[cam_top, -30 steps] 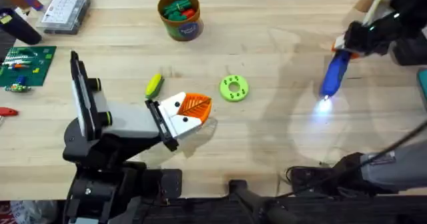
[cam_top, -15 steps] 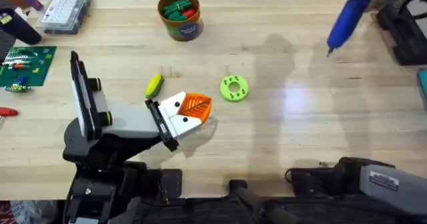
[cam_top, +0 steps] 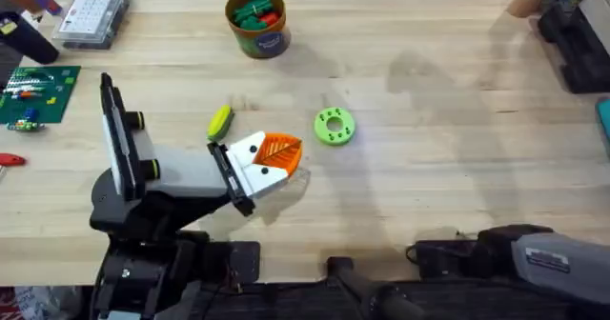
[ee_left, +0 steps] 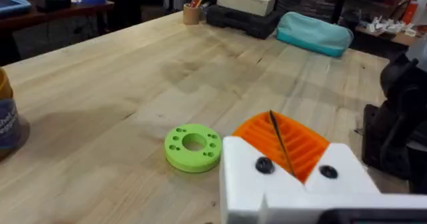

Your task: Pick up the gripper from the table and insert it into the empty holder that is missing its gripper. Then pick up a screw, insert it into the mounting hole, and use the screwdriver to tighten it. Finally, clean up the table by picking up the vegetable and placing it into the bucket.

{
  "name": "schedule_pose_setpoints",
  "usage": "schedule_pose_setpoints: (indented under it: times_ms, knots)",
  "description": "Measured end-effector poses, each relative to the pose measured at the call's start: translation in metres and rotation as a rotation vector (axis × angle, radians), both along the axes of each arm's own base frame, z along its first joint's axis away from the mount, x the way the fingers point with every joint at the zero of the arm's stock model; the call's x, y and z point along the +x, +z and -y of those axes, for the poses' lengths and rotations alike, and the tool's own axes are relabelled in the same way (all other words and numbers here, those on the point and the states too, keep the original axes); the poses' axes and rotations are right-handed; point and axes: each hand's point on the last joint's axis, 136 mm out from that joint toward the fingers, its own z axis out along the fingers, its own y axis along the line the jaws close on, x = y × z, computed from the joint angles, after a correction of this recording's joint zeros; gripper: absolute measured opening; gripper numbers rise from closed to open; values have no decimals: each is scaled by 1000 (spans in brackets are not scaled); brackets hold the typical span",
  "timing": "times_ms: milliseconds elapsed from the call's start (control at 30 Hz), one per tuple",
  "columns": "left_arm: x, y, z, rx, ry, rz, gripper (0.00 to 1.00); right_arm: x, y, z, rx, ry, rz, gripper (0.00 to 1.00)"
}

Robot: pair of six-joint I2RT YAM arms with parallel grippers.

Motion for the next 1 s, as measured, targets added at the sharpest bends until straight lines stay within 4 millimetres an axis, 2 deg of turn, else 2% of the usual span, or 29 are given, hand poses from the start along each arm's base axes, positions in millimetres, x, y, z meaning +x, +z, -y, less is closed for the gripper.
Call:
schedule_pose_setpoints:
  times_ms: [233, 333, 367, 533, 767, 1000]
  knots:
    - [0, 0, 0, 0, 0, 0, 17, -26, 26, -57, 59, 290, 103, 19]
    - [0, 0, 0, 0, 0, 0, 17, -45, 37, -78, 80, 413, 139, 19]
    - [0, 0, 0, 0, 0, 0, 17, -60, 42, -92, 95, 508, 147, 19]
    - [0, 0, 0, 0, 0, 0, 17, -85, 53, -113, 109, 646, 200, 18]
    - [0, 0, 0, 0, 0, 0, 17, -117, 59, -144, 122, 789, 230, 18]
    - [0, 0, 0, 0, 0, 0, 17, -123, 59, -166, 139, 862, 269, 18]
